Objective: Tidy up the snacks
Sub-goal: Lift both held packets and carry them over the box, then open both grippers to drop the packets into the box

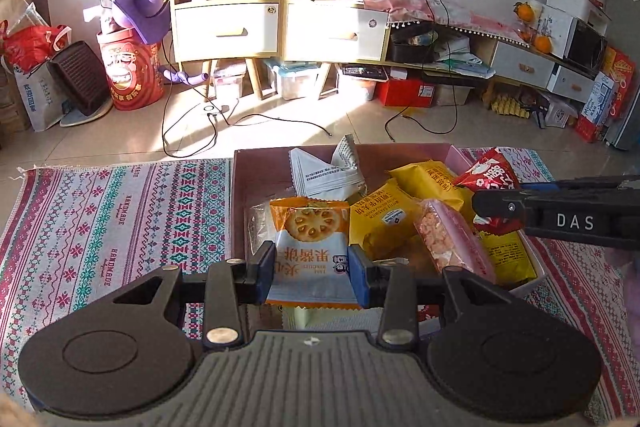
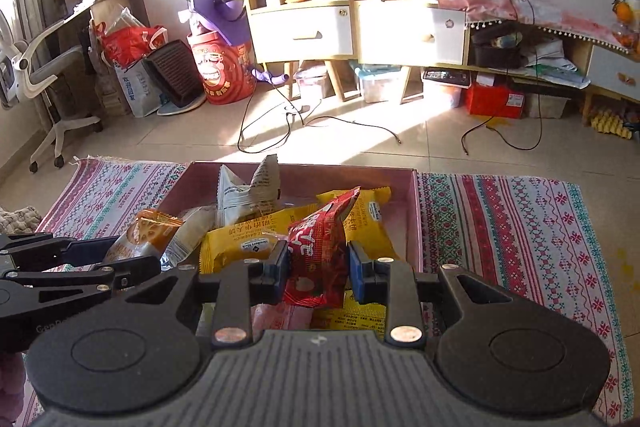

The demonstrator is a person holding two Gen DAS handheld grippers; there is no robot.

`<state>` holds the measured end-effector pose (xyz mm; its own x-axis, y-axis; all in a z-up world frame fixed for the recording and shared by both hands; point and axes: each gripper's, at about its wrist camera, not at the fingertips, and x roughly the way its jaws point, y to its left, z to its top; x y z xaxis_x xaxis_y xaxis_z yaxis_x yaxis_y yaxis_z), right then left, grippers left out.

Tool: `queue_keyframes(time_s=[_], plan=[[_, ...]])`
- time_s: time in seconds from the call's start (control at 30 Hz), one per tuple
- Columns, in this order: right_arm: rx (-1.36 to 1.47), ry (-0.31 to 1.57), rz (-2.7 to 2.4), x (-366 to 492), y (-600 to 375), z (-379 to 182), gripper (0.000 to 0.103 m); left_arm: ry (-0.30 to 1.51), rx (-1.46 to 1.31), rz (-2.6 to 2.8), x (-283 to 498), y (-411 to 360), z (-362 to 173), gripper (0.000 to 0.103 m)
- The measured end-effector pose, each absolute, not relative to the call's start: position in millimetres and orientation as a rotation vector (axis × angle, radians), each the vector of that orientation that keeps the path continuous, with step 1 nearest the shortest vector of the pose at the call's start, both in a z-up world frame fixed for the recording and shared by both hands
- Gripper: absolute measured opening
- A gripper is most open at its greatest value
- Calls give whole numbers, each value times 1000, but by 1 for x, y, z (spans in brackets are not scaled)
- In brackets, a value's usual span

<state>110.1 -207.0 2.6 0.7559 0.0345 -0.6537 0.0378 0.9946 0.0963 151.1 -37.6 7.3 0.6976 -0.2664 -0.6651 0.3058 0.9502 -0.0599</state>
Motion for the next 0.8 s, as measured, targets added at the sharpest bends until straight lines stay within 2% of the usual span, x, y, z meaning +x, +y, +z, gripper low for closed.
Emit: queue_keyframes(time_s=[0.43,0.5,0.63,0.8], plan=[[160,713,0,125,-205,-4,28,739,76,-304,162,-42,0,45],[157,714,-3,126,-204,-4,32,734,85,-301,161,-44,0,47],[172,703,-20,124,-209,-1,37,733,92,-301,161,-46,2,59],[171,695,-15,119,-209,3,52,733,103,-299,158,-46,4,73]])
